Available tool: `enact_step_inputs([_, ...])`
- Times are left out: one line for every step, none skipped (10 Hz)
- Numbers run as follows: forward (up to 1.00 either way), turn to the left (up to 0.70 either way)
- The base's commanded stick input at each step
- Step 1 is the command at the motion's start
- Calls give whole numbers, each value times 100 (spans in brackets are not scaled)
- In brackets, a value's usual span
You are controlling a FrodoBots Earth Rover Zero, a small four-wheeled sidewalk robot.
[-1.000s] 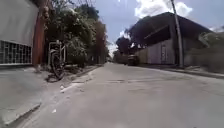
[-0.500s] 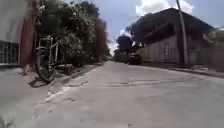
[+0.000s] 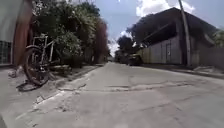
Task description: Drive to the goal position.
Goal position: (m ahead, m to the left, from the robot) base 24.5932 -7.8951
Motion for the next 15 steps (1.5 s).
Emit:
enact_step_inputs([36, 0])
enact_step_inputs([93, 0])
enact_step_inputs([100, 0])
enact_step_inputs([100, 0])
enact_step_inputs([100, 0])
enact_step_inputs([100, 0])
enact_step_inputs([100, 0])
enact_step_inputs([100, 0])
enact_step_inputs([100, 0])
enact_step_inputs([100, 0])
enact_step_inputs([100, 2])
enact_step_inputs([100, 2])
enact_step_inputs([100, 3])
enact_step_inputs([100, 3])
enact_step_inputs([100, 3])
